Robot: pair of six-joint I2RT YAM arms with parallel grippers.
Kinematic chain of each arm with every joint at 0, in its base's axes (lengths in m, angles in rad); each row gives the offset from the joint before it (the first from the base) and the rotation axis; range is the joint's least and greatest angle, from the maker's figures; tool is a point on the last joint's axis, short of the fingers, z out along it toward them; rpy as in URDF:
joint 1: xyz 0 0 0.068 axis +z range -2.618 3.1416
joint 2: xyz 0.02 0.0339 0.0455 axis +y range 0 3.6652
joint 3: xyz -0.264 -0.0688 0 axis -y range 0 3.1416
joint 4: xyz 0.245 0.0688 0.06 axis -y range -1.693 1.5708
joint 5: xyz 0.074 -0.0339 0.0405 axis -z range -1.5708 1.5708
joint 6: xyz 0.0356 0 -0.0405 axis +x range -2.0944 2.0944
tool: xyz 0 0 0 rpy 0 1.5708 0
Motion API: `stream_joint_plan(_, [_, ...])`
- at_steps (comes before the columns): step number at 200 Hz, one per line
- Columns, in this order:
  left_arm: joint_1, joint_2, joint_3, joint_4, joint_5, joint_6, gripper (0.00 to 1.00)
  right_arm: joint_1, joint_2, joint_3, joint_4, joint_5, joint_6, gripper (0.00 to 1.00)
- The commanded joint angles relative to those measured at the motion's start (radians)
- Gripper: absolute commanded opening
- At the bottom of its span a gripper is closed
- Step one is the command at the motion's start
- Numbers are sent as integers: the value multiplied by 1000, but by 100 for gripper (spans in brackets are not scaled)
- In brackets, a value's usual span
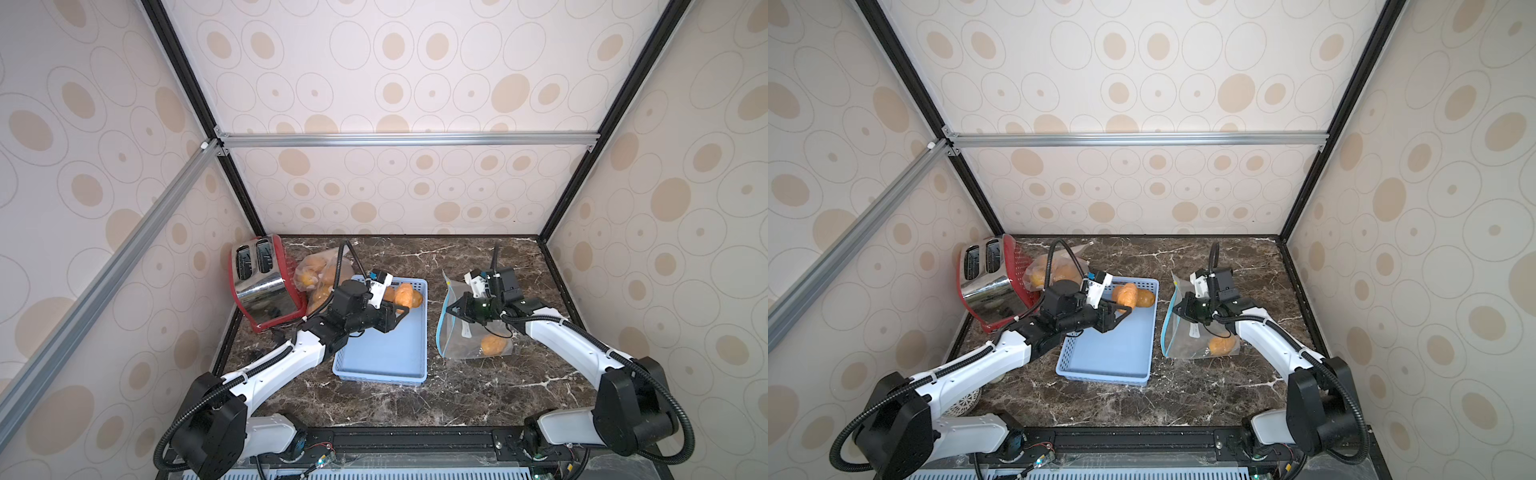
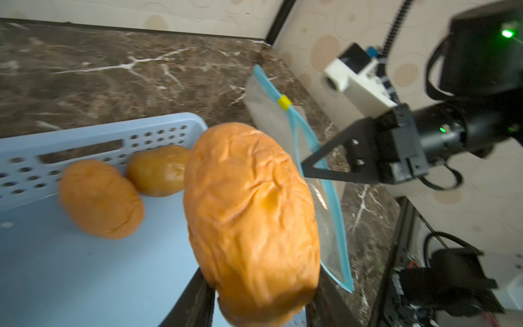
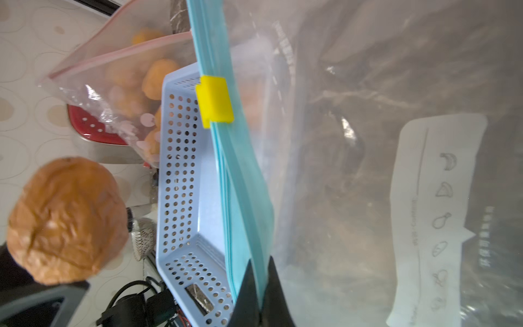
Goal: Put the potatoes into a zipper bag and zip it
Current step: Pick up the potato from the basket, then place the potato into the zipper food storage bag.
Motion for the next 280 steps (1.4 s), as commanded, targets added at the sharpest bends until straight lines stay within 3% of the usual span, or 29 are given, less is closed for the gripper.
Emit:
stream_joint_plan(1, [-68, 43, 45, 90, 137, 31, 45, 18, -1, 48, -18, -80, 25, 0])
stream_joint_plan(69, [-146, 235, 161, 80, 152, 62, 44, 43, 18, 58, -28, -92, 11, 0])
stream_joint_plan(152, [-146, 304, 199, -101, -53, 65, 43, 47, -11, 72, -64, -83, 4, 0])
stream_joint_plan(208, [-146, 322, 210, -131, -25, 88, 43, 52, -1, 82, -29, -114, 37, 0])
stream_joint_plan(280, [-165, 332, 325, -296, 29, 220, 44, 74, 39, 136, -45, -116, 68, 0])
